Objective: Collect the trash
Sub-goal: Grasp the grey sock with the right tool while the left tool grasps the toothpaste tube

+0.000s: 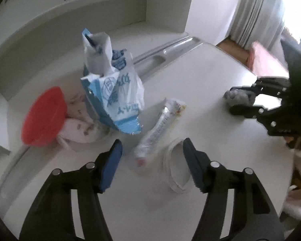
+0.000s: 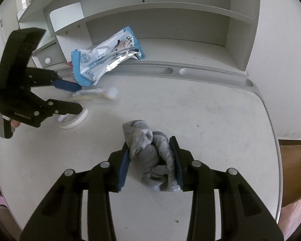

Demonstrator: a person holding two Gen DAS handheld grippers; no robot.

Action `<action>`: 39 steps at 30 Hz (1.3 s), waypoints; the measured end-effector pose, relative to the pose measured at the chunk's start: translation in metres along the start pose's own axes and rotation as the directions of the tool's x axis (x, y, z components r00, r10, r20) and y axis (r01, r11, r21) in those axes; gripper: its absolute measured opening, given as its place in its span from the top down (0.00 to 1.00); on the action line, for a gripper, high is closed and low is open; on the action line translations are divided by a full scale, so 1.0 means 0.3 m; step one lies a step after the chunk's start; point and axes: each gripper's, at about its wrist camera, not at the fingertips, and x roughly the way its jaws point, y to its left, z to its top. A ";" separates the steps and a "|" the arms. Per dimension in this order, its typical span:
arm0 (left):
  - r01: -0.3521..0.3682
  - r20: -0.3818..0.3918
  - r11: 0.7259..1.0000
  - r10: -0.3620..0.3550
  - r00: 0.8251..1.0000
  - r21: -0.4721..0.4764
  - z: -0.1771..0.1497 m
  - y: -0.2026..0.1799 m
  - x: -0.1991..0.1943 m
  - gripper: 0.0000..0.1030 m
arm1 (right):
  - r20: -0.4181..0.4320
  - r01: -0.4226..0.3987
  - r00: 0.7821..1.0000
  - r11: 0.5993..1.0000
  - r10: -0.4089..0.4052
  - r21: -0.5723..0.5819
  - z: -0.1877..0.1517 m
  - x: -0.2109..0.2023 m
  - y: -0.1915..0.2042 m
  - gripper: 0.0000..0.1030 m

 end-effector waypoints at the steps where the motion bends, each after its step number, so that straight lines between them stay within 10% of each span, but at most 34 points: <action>1: -0.009 0.001 1.000 0.009 1.000 0.004 0.005 0.002 0.003 0.42 | 0.000 -0.003 1.000 1.000 0.003 0.005 0.001 0.000 -0.002 0.62; 15: 0.107 -0.038 0.991 -0.104 0.994 0.080 0.030 -0.119 0.011 0.42 | -0.002 0.022 1.000 1.000 -0.022 0.001 -0.003 -0.006 0.004 0.60; 20: 0.126 0.012 0.988 -0.127 0.992 0.090 0.047 -0.197 -0.012 0.36 | -0.004 0.097 0.995 0.995 -0.097 0.002 -0.055 -0.052 -0.029 0.42; 28: 0.049 -0.022 0.998 -0.049 0.999 0.037 0.157 -0.213 0.102 0.34 | 0.006 0.095 0.995 0.995 -0.095 0.031 -0.087 -0.081 -0.062 0.40; 31: -0.014 -0.051 0.994 0.020 0.998 0.109 0.152 -0.248 0.127 0.47 | 0.003 0.089 0.996 0.996 -0.089 0.010 -0.086 -0.078 -0.048 0.45; 34: -0.020 -0.053 0.992 0.027 0.998 0.125 0.145 -0.261 0.111 0.83 | 0.008 0.062 0.998 0.998 -0.062 0.020 -0.087 -0.081 -0.050 0.73; 39: 0.001 -0.049 0.994 0.004 0.999 0.107 0.121 -0.274 0.076 0.86 | 0.056 0.044 0.997 0.997 -0.047 0.056 -0.090 -0.122 -0.052 0.75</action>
